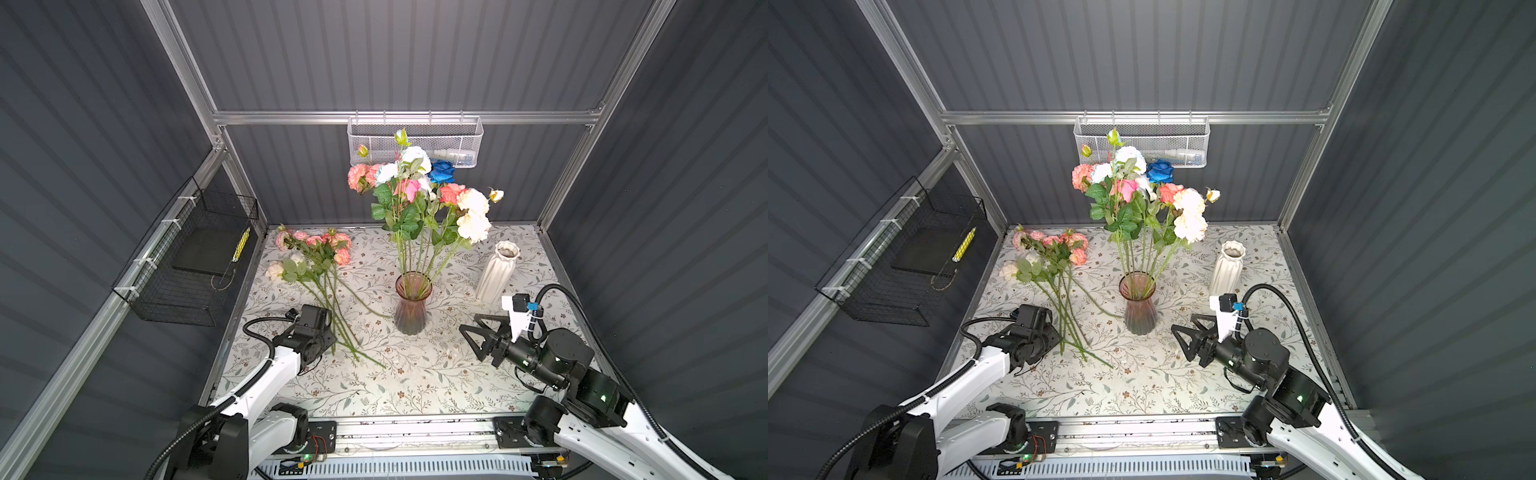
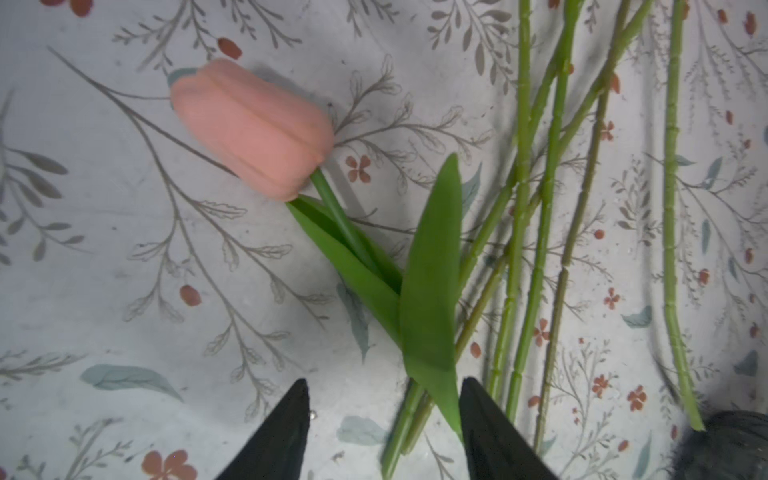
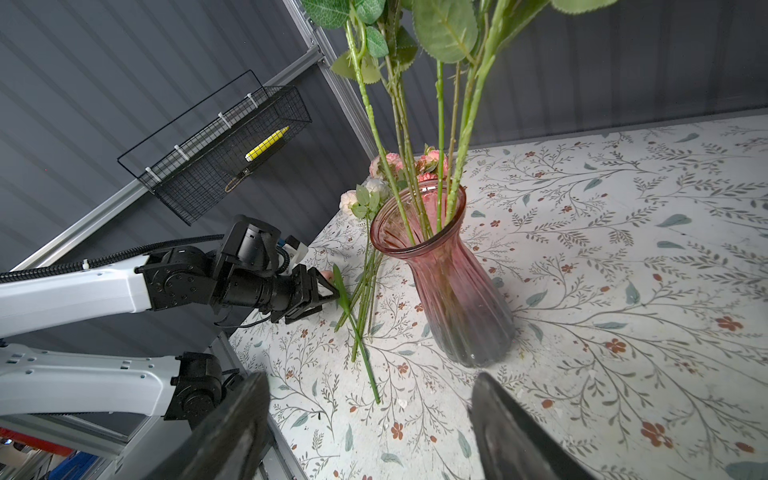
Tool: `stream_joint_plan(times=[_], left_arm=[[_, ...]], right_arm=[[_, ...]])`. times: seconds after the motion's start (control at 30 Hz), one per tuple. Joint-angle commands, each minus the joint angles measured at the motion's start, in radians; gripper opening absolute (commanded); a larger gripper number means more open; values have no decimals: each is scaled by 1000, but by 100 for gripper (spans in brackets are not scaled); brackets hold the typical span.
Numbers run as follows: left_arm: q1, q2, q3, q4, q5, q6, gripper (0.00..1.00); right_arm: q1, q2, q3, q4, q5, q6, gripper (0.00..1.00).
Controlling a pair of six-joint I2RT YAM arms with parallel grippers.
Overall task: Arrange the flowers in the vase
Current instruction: 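Grasp the pink tulip stem on the table with the left gripper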
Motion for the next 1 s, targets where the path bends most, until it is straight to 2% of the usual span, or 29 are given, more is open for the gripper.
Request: stream_joint_plan(times=[0.0,0.17,0.33,0.5,0.87,0.97], left_arm=[[0,-73,30,-21,61,-23,58],[-26,-80,-7,-8,143,-142,52],[-122,4,24,31,99,-248,48],[-155,104,72,37,71,-282,42],[-156,151,30,61,44,-309,35],[-156,193,32,68,38,-303,29]], right_arm=[[1,-18,-13,-11,18,-13,78],[1,-2,-24,13,16,-17,78],[1,-5,-30,14,15,-17,78],[1,-48,-37,-14,32,-21,78],[1,-119,-40,-61,59,-34,79],[1,-120,-43,-65,62,-37,79]])
